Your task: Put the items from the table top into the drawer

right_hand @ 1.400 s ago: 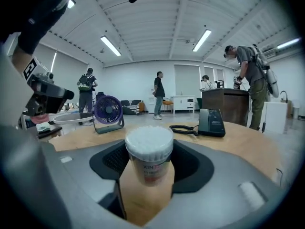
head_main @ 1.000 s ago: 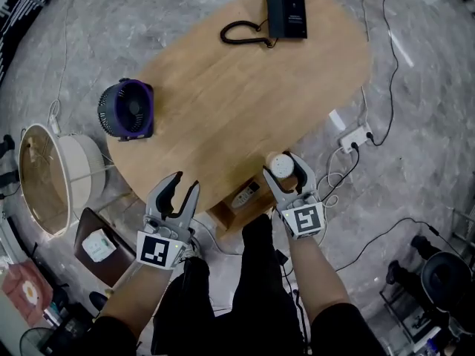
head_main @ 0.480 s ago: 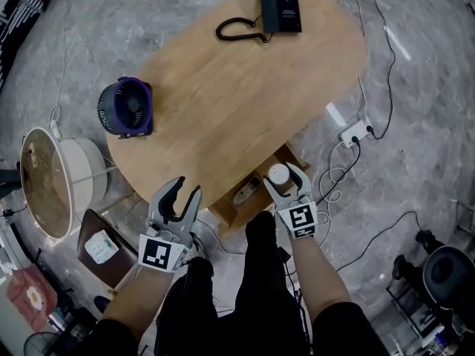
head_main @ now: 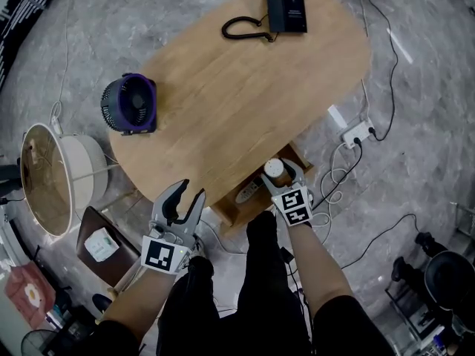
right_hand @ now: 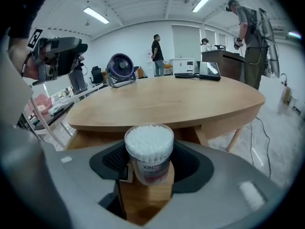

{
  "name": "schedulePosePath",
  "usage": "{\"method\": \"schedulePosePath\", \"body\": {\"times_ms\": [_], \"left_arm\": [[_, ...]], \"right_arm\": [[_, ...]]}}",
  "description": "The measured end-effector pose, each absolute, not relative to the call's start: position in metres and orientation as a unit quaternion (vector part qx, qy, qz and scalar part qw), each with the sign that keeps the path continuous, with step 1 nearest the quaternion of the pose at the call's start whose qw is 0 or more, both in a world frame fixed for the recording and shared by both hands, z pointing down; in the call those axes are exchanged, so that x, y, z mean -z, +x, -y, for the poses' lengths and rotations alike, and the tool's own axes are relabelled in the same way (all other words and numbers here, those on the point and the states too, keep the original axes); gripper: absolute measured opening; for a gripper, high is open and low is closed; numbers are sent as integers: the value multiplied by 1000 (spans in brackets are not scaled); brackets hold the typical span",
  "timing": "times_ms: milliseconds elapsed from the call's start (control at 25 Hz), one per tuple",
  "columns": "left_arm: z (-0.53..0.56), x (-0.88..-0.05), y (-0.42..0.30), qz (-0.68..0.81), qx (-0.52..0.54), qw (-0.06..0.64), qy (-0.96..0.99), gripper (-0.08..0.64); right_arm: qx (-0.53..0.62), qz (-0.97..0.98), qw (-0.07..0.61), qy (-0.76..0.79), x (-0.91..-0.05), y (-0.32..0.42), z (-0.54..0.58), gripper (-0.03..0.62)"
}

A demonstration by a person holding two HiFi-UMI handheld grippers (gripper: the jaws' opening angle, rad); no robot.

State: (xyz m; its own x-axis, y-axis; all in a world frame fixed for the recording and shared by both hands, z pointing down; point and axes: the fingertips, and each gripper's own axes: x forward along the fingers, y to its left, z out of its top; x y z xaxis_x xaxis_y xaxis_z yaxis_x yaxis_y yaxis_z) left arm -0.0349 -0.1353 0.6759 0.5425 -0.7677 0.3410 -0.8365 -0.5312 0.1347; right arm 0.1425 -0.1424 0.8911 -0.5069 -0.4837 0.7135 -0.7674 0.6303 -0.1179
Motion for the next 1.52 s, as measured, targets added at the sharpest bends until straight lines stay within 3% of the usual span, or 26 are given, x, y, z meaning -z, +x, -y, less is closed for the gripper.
{"method": "schedulePosePath", "body": {"times_ms": [920, 1080, 1520], "left_arm": [[126, -680, -31, 439, -109, 164, 877, 151], [123, -676, -41, 447, -103, 163, 874, 151], [109, -676, -77, 463, -114, 156, 865, 151]], "right_arm": [[-279, 721, 573, 270, -954, 144, 124, 291], [-317, 698, 586, 263, -960, 145, 128, 298], [-241, 740, 555, 294, -946, 142, 127, 304]]}}
